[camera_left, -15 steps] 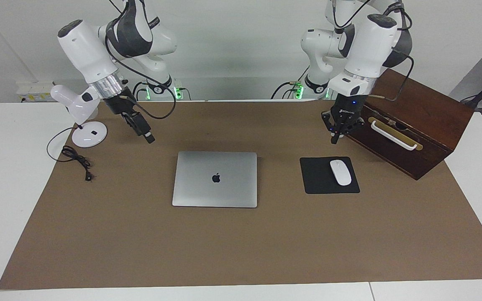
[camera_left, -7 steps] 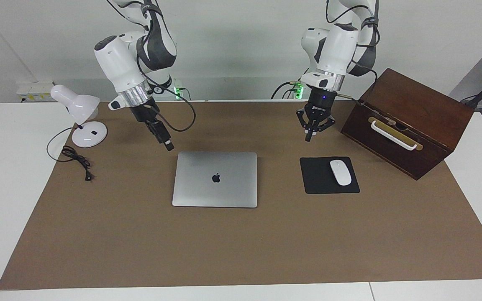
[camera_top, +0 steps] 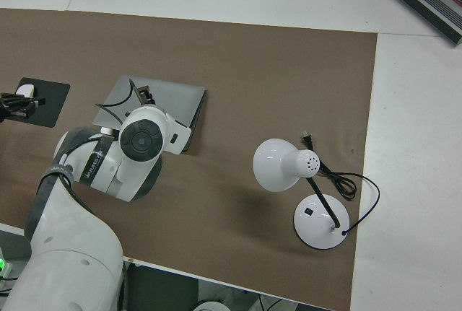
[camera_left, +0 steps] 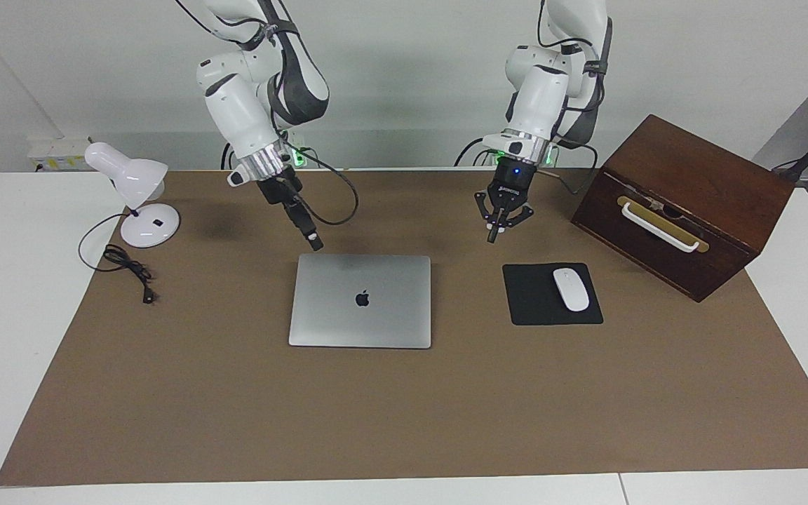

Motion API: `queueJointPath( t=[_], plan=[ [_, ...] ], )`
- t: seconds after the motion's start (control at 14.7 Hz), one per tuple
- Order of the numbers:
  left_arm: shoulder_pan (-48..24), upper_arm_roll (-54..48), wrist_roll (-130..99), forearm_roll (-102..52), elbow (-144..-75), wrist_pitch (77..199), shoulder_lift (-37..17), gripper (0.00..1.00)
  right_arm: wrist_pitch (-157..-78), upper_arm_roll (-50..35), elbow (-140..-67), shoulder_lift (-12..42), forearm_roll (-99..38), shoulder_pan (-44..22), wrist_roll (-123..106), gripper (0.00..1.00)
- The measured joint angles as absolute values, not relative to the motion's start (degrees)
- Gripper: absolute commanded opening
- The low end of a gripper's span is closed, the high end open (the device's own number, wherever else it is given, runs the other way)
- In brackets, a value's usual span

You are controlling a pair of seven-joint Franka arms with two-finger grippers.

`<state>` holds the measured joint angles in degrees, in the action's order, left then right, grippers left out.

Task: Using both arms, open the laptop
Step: 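Move the right gripper and the left gripper toward the laptop's near edge, then wedge the right gripper under the silver laptop lid's near edge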

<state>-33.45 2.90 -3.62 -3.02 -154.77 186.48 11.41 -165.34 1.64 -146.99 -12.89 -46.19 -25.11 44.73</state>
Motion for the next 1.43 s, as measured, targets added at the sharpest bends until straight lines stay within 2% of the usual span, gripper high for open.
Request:
queueJointPath(
  t=[0.27,0.54,1.02,1.43],
  plan=[
    [-36.0,2.9,-3.6,-3.0,-155.1,195.7,4.0,0.0,-169.8,1.7,-148.7,-11.8,-53.0,-29.5,44.7,1.0],
    [-39.0,2.9,-3.6,-3.0,-155.1,198.5,0.8,0.0,-174.5,1.6,-149.0,-8.0,-57.4,-34.2,44.7,1.0],
    [-43.7,3.0,-3.5,-3.0,-154.5,199.2,-3.3,0.0,-175.7,1.6,-149.0,-5.3,-58.9,-35.0,44.7,1.0],
    [-45.3,3.1,-3.3,-3.0,-150.6,199.4,-8.4,0.0,-175.8,1.6,-148.4,-4.0,-58.9,-35.0,44.7,1.0]
  ],
)
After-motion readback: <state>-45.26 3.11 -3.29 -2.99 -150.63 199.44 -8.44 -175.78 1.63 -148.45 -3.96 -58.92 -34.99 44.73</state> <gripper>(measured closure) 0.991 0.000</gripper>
